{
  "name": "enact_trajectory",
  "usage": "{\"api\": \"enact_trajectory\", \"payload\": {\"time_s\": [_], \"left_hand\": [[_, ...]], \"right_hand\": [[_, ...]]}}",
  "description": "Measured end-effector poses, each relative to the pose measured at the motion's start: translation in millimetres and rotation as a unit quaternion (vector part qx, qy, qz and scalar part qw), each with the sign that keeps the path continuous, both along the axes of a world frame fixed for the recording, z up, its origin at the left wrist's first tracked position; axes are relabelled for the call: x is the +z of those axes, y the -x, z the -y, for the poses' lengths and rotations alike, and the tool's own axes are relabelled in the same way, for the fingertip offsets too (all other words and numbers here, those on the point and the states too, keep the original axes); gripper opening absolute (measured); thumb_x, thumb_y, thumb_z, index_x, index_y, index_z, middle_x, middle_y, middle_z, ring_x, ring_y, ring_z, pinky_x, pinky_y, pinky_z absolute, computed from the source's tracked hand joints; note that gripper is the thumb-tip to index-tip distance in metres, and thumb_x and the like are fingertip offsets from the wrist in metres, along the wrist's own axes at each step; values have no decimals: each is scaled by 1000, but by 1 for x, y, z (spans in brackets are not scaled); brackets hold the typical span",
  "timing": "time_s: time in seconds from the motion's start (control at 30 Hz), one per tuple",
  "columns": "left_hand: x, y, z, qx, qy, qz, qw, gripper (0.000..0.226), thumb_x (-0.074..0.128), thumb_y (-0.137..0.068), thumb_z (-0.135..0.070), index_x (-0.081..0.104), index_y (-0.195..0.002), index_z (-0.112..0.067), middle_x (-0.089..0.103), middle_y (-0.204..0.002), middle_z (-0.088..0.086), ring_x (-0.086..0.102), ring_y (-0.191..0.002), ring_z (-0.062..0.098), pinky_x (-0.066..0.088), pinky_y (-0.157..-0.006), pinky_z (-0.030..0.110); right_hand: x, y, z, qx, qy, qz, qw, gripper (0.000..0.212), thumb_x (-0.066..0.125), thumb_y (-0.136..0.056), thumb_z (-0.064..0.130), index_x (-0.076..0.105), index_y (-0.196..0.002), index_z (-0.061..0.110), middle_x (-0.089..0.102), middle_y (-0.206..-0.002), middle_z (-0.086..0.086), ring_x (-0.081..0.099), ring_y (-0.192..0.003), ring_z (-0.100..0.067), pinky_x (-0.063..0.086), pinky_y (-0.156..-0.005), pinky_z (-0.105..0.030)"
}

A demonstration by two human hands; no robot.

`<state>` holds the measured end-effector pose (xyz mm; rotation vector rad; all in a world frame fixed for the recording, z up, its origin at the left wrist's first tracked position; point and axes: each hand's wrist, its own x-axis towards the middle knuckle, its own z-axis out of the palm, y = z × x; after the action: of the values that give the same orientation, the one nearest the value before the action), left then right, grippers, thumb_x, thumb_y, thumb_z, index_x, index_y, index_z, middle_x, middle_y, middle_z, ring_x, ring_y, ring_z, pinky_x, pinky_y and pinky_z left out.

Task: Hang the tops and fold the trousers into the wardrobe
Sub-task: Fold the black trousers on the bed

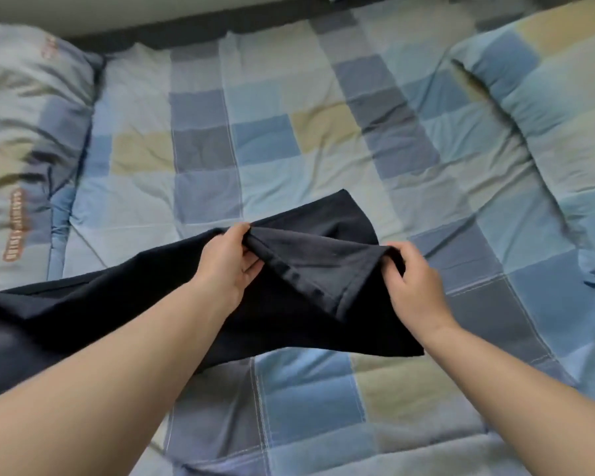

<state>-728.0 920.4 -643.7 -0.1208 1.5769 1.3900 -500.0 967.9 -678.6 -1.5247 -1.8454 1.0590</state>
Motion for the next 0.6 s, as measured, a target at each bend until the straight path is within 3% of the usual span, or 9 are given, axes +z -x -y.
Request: {"api": "enact_trajectory", "payload": {"time_s": [0.1,0.17,0.23,0.33,0.4,0.5,0.57,0.6], "left_hand": [[5,15,-52,-1,-23,1,1000,12,51,-97,-27,57,-104,-19,64,-107,-2,63,-91,14,45,-84,31],[-2,18,-76,-39,-50,-4,998,36,48,-98,-37,51,-129,-19,59,-128,-1,59,-111,15,43,-93,33],[-14,16,-85,-71,-55,-26,996,51,47,-97,-44,40,-141,-22,50,-139,0,50,-126,16,39,-103,37],[-46,8,-65,-155,8,-154,976,39,48,-96,-45,50,-128,-24,55,-131,-5,53,-120,13,40,-106,38],[-68,-1,-34,-201,42,-230,951,23,52,-95,-41,62,-101,-21,69,-104,-4,65,-97,12,49,-94,35],[-99,-16,24,-252,89,-147,952,29,51,-96,-36,64,-87,-11,71,-70,-2,67,-66,12,53,-70,28],[-117,-26,60,-277,152,-58,947,26,51,-97,-32,63,-93,-9,72,-72,-2,68,-65,10,51,-65,24],[-124,-29,73,-258,170,-16,951,22,52,-97,-28,62,-98,-9,73,-80,-1,69,-70,10,51,-66,23]], "right_hand": [[0,23,-55,-15,22,22,999,10,48,-97,29,55,-95,22,57,-81,11,52,-82,-17,33,-59,-30],[-14,30,-87,-35,49,61,996,17,48,-97,32,56,-104,19,57,-87,6,51,-86,-19,33,-63,-30],[-33,33,-107,-54,104,96,988,29,50,-96,33,54,-120,16,61,-104,-3,56,-101,-25,35,-72,-27],[-69,28,-114,-39,185,141,972,45,54,-94,33,49,-134,13,55,-132,-7,51,-122,-26,39,-93,-31],[-86,22,-108,-44,185,137,972,38,56,-92,33,58,-125,14,62,-124,-5,57,-113,-25,43,-88,-32],[-96,12,-93,-45,202,97,974,23,56,-92,36,64,-100,17,66,-100,0,61,-87,-16,45,-70,-26],[-100,6,-86,-57,240,-2,969,21,58,-91,35,66,-96,16,67,-95,4,62,-83,-9,49,-68,-18],[-100,5,-84,-64,260,-50,962,23,60,-90,35,67,-99,16,69,-98,5,64,-89,-10,51,-76,-20]]}}
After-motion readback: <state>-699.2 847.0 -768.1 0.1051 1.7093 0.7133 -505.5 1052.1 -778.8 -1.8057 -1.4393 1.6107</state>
